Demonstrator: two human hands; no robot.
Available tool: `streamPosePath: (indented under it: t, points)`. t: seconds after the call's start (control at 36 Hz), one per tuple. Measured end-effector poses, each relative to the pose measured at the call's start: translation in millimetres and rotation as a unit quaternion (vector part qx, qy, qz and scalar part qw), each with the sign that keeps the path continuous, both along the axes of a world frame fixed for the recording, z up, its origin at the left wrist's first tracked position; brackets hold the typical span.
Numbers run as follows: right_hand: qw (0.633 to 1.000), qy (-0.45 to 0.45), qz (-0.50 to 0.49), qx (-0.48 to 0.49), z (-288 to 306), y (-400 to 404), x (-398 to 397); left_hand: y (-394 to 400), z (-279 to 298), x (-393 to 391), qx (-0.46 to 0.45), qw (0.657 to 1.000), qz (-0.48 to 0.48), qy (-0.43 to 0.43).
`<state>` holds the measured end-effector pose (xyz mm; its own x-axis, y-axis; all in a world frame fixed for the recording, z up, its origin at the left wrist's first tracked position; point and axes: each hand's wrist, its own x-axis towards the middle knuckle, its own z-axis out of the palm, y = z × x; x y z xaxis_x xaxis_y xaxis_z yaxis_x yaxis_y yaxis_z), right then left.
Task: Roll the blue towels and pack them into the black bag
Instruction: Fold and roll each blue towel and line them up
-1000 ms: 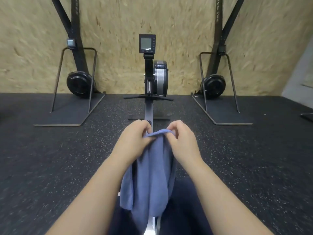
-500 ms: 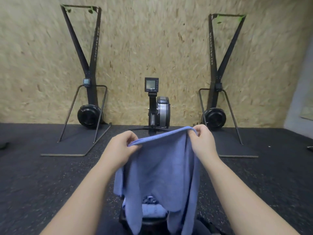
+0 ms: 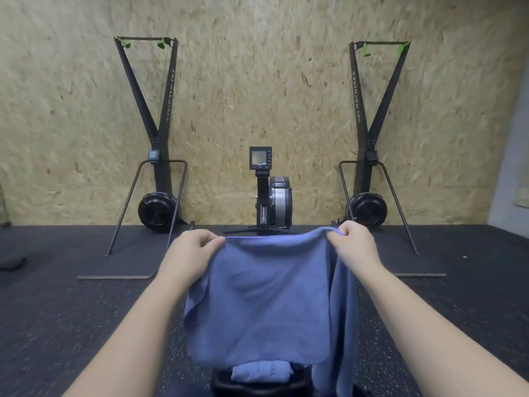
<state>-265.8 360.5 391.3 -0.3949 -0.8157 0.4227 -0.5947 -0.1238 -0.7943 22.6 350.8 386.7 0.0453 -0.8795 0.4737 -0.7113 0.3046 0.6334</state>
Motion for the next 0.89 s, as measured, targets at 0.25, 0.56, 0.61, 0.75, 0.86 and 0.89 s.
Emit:
streamPosePath:
  t: [0.25,0.56,0.61,0.75,0.86,0.89]
  points:
    - [0.991,-0.023,0.132,-0.025,16,19,47,30,13,-53,0.000,0.979,-0.162,0.122]
    - [0.956,-0.097,0.264,-0.079,32,61,76,56,23,-63,-0.066,0.968,-0.212,0.121]
    - [0.949,-0.096,0.285,-0.097,37,69,79,63,27,-64,-0.092,0.966,-0.209,0.117]
    - [0.939,-0.052,0.312,-0.139,45,80,84,71,35,-62,-0.136,0.967,-0.187,0.110]
    - [0.951,0.056,0.250,-0.171,39,78,87,73,35,-60,-0.144,0.969,-0.164,0.114]
    - [0.953,0.078,0.230,-0.179,37,75,87,74,35,-60,-0.139,0.971,-0.160,0.112]
